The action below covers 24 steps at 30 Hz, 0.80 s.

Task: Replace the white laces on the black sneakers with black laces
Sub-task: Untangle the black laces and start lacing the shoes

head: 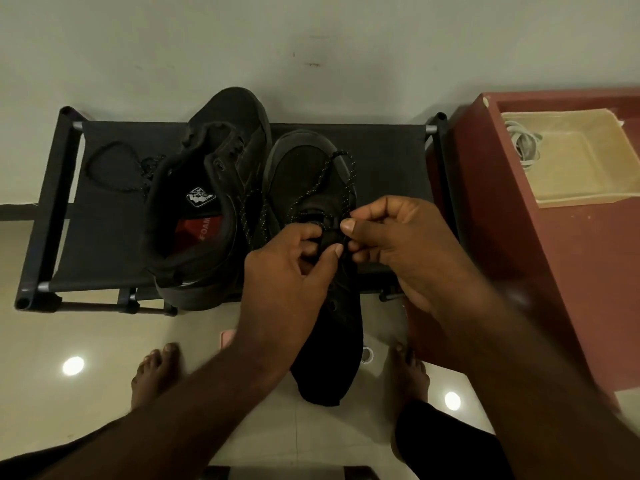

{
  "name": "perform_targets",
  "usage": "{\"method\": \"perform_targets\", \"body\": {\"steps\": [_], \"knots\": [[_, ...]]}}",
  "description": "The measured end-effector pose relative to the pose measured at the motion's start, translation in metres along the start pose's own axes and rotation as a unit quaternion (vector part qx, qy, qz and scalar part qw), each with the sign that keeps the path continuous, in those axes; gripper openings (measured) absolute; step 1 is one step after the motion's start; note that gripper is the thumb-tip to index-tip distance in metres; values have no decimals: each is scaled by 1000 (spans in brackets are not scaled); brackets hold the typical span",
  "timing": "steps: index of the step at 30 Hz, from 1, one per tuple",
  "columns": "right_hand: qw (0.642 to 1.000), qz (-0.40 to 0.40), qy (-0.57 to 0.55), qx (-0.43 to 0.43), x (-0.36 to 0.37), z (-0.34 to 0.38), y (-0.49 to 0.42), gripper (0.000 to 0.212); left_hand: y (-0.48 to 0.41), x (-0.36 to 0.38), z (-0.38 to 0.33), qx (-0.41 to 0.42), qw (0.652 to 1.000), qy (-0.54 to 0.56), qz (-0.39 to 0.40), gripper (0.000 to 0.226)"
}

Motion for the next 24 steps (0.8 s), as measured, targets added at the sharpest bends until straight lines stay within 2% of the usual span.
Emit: {"method": "perform_targets", "body": {"steps": [2, 6, 11, 17, 24], "knots": [[1000, -1, -9, 3, 0, -1, 0, 6, 1, -1, 4, -9, 1000, 29, -2, 26], [1000, 4, -19, 16, 0, -3, 0, 5, -2, 2, -1, 22, 999, 30, 13, 14], [998, 0, -56, 20, 0, -2, -1, 3, -10, 7, -4, 37, 999, 10, 36, 18], [999, -27, 19, -28, -2, 7, 0, 5, -13, 7, -2, 30, 998, 6, 47, 19], [999, 4, 45, 6, -2, 1, -1, 5, -17, 8, 1, 21, 997, 18, 73, 16]]}}
Point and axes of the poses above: each hand's wrist, its own y-axis away from the middle knuckle, its own x-axis out of the palm, z = x × y, the point moved 10 cm from there along -y, towards the middle knuckle, and after that the axes turned 8 degrees about z, right-handed, at the moved point
